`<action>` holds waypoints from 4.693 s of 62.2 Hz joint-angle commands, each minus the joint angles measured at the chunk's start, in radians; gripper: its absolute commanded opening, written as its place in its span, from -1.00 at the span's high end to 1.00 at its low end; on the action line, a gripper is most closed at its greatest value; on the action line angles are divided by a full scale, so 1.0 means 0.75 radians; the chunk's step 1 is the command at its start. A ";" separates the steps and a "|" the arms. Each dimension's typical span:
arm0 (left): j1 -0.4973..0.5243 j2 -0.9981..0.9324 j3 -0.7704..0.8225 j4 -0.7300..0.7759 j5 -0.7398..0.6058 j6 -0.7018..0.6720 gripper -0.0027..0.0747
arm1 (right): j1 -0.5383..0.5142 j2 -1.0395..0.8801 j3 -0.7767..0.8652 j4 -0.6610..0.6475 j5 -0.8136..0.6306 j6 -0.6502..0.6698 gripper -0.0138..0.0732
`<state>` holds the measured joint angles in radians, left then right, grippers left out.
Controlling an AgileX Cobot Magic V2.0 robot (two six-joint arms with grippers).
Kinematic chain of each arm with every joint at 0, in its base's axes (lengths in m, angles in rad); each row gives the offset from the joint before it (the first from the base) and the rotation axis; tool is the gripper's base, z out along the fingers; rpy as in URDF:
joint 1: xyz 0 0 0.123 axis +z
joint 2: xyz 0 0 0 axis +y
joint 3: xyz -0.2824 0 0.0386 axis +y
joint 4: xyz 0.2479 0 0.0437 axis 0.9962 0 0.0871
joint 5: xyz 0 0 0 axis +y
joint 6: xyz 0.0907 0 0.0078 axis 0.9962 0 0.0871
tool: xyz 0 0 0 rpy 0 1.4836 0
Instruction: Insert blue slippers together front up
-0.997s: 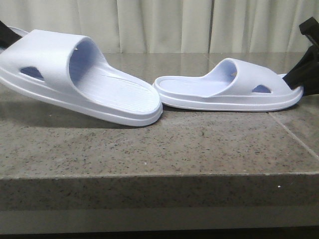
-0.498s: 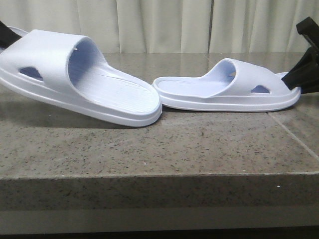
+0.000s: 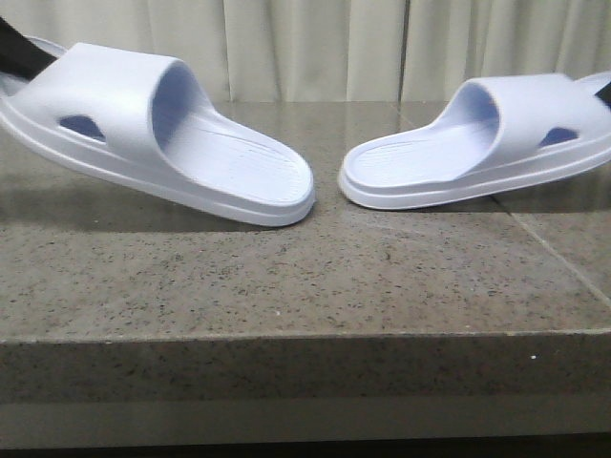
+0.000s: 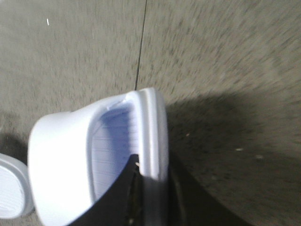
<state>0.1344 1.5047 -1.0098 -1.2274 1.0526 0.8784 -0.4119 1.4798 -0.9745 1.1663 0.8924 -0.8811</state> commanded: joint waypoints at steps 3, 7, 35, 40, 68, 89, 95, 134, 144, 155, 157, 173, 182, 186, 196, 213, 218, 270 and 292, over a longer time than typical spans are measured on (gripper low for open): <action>-0.114 -0.044 -0.031 -0.165 -0.066 0.014 0.98 | -0.126 -0.169 -0.027 0.113 0.090 0.050 0.84; -0.193 -0.044 -0.031 -0.217 -0.146 0.014 0.98 | -0.180 -0.221 -0.027 0.145 0.139 0.050 0.84; -0.388 0.203 -0.031 -0.564 -0.252 0.154 0.98 | -0.209 -0.288 -0.027 0.176 0.218 0.081 0.84; -0.388 0.220 -0.031 -0.561 -0.252 0.154 0.98 | -0.184 -0.277 -0.017 0.176 0.206 0.081 0.84; -0.255 0.224 0.031 -0.470 -0.044 0.155 0.98 | 0.116 -0.194 0.072 0.184 0.021 0.081 0.84; -0.256 0.224 0.092 -0.512 -0.107 0.206 0.98 | 0.296 -0.112 0.097 0.221 -0.143 0.081 0.84; -0.256 0.224 0.092 -0.515 -0.107 0.206 0.98 | 0.367 -0.087 0.097 0.248 -0.170 0.081 0.84; -0.256 0.224 0.092 -0.520 -0.115 0.207 0.98 | 0.737 -0.002 0.097 0.282 -0.254 0.081 0.84; -0.256 0.224 0.092 -0.520 -0.115 0.210 0.98 | 0.738 -0.002 0.097 0.277 -0.203 0.081 0.84; -0.256 0.224 0.092 -0.520 -0.115 0.210 0.98 | 0.738 -0.002 0.097 0.258 -0.196 0.081 0.84; -0.256 0.224 0.092 -0.520 -0.115 0.210 0.98 | 0.738 -0.002 0.097 0.257 -0.198 0.081 0.84; -0.256 0.224 0.092 -0.520 -0.115 0.210 0.98 | 0.736 -0.006 0.097 0.170 -0.278 0.080 0.83; -0.256 0.224 0.092 -0.520 -0.115 0.210 0.98 | 0.706 -0.016 0.095 0.093 -0.287 0.080 0.56; -0.256 0.224 0.092 -0.520 -0.115 0.210 0.98 | 0.676 -0.023 0.095 0.066 -0.269 0.080 0.31; -0.256 0.224 0.092 -0.520 -0.112 0.210 0.98 | 0.540 -0.077 0.094 0.047 -0.179 0.081 -0.42; -0.256 0.224 0.092 -0.520 -0.117 0.210 0.98 | 0.300 -0.193 0.092 -0.058 -0.068 0.084 -0.74; -0.256 0.224 0.092 -0.520 -0.117 0.210 0.98 | 0.234 -0.239 0.092 -0.085 -0.039 0.095 -0.73; -0.300 0.227 0.089 -0.445 -0.194 0.229 0.92 | 0.176 -0.553 0.162 -0.085 0.073 0.094 -0.73; -0.268 0.220 -0.012 -0.311 -0.184 0.151 -0.22 | 0.176 -0.553 0.180 -0.092 0.054 0.094 -0.73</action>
<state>-0.0813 1.7098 -0.9678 -1.4809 0.8792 1.0385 -0.2751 1.0840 -0.8150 1.0493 0.9463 -0.8037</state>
